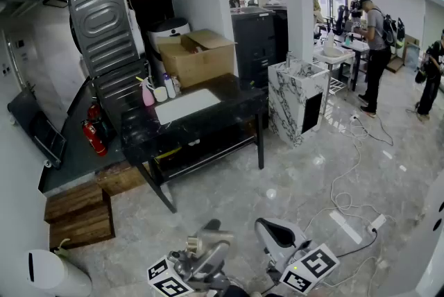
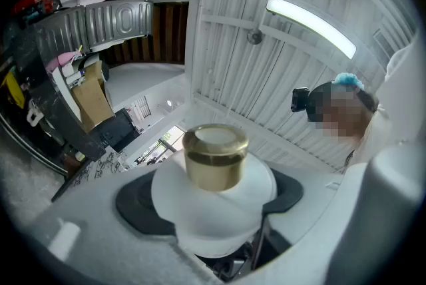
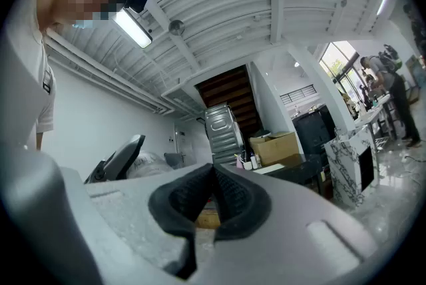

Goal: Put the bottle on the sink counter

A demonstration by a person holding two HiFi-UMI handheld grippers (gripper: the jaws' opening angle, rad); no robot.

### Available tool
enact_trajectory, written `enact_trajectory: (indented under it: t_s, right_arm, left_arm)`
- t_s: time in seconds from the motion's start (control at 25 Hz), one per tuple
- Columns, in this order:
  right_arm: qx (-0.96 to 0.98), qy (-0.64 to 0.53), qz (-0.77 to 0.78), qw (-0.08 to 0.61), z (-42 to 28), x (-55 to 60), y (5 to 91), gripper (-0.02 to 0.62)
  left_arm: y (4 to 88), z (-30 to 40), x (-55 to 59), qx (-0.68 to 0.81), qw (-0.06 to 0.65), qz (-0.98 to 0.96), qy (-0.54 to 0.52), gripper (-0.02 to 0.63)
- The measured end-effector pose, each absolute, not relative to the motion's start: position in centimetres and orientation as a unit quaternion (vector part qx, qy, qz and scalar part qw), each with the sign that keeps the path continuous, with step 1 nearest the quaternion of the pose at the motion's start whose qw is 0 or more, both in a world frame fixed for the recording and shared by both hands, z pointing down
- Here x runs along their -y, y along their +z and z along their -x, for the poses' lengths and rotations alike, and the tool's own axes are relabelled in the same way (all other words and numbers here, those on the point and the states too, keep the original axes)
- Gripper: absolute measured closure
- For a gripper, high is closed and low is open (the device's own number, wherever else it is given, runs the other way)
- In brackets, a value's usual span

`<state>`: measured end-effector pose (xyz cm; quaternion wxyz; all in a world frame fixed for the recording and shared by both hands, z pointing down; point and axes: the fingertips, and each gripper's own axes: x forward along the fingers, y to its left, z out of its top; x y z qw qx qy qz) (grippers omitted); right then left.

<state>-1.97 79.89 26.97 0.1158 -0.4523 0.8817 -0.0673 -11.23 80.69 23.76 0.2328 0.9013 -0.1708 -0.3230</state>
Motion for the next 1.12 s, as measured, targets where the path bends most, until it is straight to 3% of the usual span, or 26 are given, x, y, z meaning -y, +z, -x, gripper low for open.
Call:
enact_trajectory:
  t_s: [0.36, 0.68, 1.12]
  right_arm:
    - [-0.886, -0.060, 0.447, 0.106, 2.5, -80.0, 27.2, 0.592]
    - [-0.883, -0.099, 0.431, 0.154, 2.1, -80.9, 27.0, 0.592]
    - [-0.877, -0.105, 0.444, 0.150, 2.5, -76.5, 27.9, 0.592]
  left_arm:
    - [24.0, 10.2, -80.8, 0.152, 0.218, -0.911, -0.316, 0.258]
    - [24.7, 9.9, -82.0, 0.155, 0.218, -0.913, -0.309, 0.258]
    - [24.6, 11.2, -77.4, 0.155, 0.221, -0.902, -0.336, 0.258]
